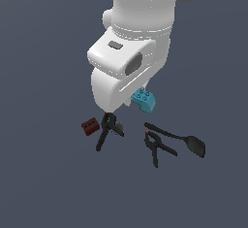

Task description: Pick up a designated object from a clutter of objects.

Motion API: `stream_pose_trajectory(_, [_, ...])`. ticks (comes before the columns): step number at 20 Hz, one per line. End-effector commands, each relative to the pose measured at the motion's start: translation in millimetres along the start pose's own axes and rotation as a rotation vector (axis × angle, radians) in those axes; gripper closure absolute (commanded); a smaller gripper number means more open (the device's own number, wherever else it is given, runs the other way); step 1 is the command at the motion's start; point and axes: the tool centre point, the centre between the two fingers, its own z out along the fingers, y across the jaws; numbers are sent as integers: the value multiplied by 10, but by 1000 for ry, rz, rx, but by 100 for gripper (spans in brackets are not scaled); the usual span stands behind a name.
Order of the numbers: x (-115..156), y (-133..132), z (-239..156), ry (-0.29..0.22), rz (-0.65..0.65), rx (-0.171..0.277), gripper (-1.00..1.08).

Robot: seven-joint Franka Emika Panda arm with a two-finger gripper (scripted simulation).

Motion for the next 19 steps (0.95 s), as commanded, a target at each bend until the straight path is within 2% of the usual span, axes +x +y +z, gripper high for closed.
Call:
stream_pose_trajectory(1, [7, 81, -137, 0, -1, 0, 108])
stream_pose_trajectory(10, [29, 260, -415, -2, -1, 0, 108])
stream_pose_trajectory(19, [42, 311, -490, -2, -2, 1, 108])
